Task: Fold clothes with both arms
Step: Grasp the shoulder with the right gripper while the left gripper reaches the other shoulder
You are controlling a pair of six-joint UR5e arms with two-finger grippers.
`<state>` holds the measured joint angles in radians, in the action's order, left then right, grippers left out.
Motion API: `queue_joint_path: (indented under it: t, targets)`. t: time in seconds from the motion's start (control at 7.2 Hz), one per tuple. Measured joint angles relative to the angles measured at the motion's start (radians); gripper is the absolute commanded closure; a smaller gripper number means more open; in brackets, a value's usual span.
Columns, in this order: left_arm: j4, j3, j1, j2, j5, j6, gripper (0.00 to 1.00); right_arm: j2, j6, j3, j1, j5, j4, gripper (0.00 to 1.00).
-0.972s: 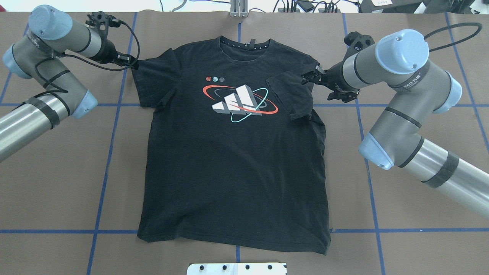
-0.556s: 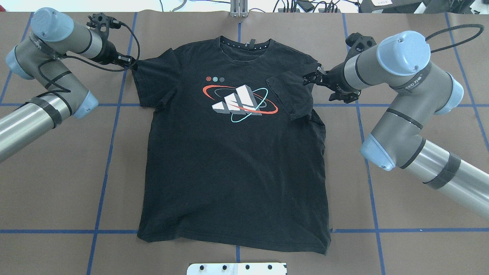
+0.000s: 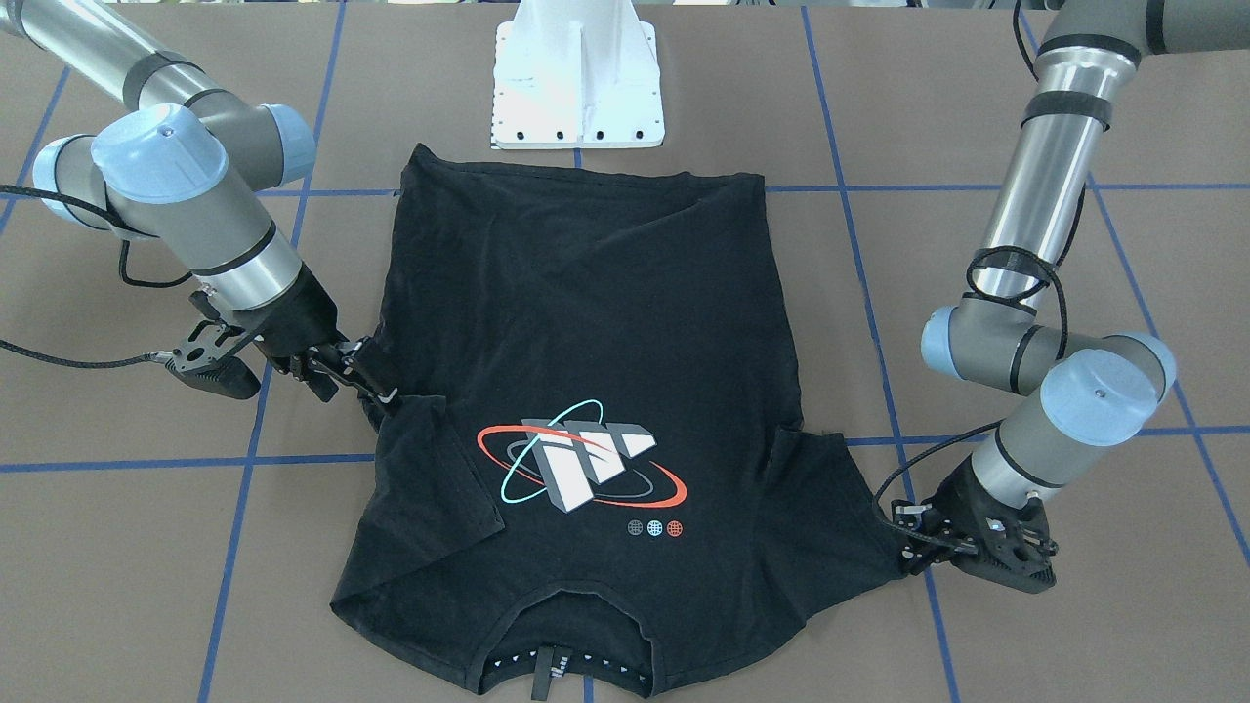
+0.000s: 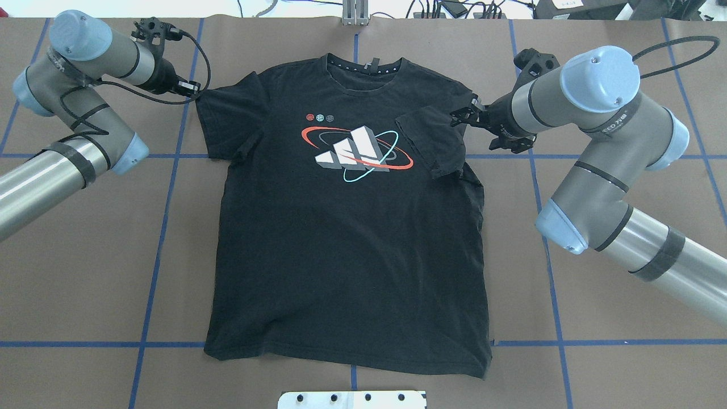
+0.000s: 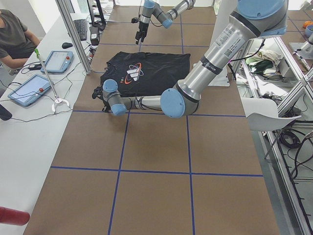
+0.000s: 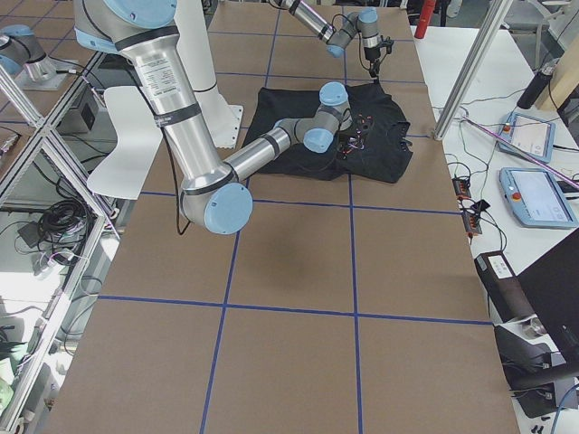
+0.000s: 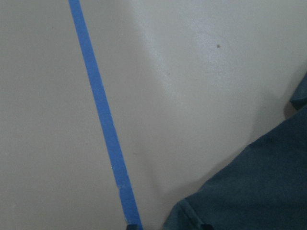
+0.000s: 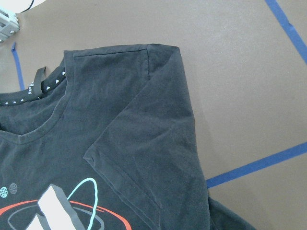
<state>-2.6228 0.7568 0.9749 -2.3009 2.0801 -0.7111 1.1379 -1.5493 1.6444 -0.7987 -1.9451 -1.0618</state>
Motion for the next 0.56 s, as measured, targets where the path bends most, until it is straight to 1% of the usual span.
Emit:
queue_joint_path:
  t: [0.28,0.42,0.56]
  targets:
    - [0.0,0.009,0.005,-0.004,0.005,-0.004,1.0,0.0,0.0,0.001,0.0,0.0,-0.001,0.0]
    - [0.003,0.059,0.011,0.011,0.026,-0.019,1.0,0.001,0.0,0.004,0.0,-0.001,-0.001,0.0]
    - [0.009,0.161,0.016,0.053,0.071,-0.077,1.0,0.002,0.0,0.008,0.0,-0.002,-0.001,0.0]
